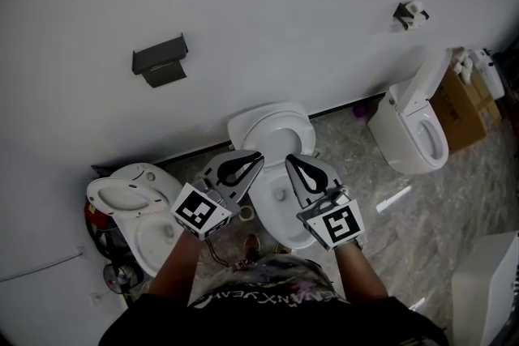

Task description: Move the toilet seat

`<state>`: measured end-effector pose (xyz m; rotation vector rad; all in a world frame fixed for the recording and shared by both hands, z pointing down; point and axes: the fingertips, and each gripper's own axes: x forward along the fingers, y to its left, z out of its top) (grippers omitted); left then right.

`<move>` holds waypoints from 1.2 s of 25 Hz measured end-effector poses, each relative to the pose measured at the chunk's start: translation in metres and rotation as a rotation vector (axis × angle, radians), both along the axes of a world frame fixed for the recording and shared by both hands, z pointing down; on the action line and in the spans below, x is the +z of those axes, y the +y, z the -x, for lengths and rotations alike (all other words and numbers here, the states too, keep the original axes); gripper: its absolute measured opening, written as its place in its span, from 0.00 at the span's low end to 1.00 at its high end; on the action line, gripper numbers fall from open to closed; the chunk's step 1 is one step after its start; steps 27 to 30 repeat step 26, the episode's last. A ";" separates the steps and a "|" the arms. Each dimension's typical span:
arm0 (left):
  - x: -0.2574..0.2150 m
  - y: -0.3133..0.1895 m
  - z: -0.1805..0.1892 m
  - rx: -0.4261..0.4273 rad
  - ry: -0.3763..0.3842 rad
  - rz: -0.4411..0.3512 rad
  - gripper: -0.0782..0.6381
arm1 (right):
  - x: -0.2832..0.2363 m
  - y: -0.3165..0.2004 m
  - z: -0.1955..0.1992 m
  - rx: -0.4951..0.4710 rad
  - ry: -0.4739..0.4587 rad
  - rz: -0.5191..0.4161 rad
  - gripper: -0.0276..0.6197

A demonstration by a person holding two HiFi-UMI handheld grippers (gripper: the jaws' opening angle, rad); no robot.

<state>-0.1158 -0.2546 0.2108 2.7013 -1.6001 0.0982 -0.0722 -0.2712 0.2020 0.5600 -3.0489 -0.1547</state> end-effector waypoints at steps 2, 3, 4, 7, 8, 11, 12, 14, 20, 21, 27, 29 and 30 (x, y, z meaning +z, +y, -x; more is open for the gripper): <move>-0.002 0.002 -0.001 0.001 -0.001 0.000 0.16 | -0.002 0.003 -0.001 -0.002 -0.002 -0.015 0.05; -0.003 0.003 -0.002 0.002 -0.002 -0.001 0.16 | -0.002 0.004 -0.002 -0.004 -0.004 -0.020 0.05; -0.003 0.004 -0.003 0.003 -0.001 -0.001 0.16 | -0.002 0.005 -0.002 -0.006 -0.007 -0.025 0.05; -0.003 0.007 -0.006 0.005 0.004 0.001 0.16 | -0.002 0.009 -0.004 -0.009 -0.014 -0.028 0.05; -0.003 0.009 -0.007 0.006 0.000 0.002 0.16 | -0.001 0.011 -0.005 -0.008 -0.013 -0.028 0.05; -0.002 0.012 -0.010 0.009 -0.006 0.005 0.16 | 0.000 0.014 -0.006 -0.012 -0.015 -0.031 0.05; -0.002 0.013 -0.011 0.009 -0.006 0.006 0.16 | 0.000 0.014 -0.007 -0.012 -0.016 -0.032 0.05; -0.004 0.014 -0.014 0.010 -0.008 0.004 0.16 | -0.001 0.016 -0.009 -0.011 -0.020 -0.033 0.04; -0.006 0.015 -0.021 0.011 -0.009 -0.002 0.16 | -0.002 0.016 -0.016 -0.016 -0.009 -0.037 0.04; -0.007 0.015 -0.022 0.012 -0.009 -0.003 0.16 | -0.002 0.016 -0.017 -0.015 -0.008 -0.039 0.05; -0.006 0.015 -0.029 0.019 -0.013 -0.007 0.16 | -0.003 0.016 -0.022 -0.009 -0.006 -0.053 0.04; -0.006 0.015 -0.029 0.019 -0.013 -0.007 0.16 | -0.003 0.016 -0.022 -0.009 -0.006 -0.053 0.04; -0.006 0.015 -0.029 0.019 -0.013 -0.007 0.16 | -0.003 0.016 -0.022 -0.009 -0.006 -0.053 0.04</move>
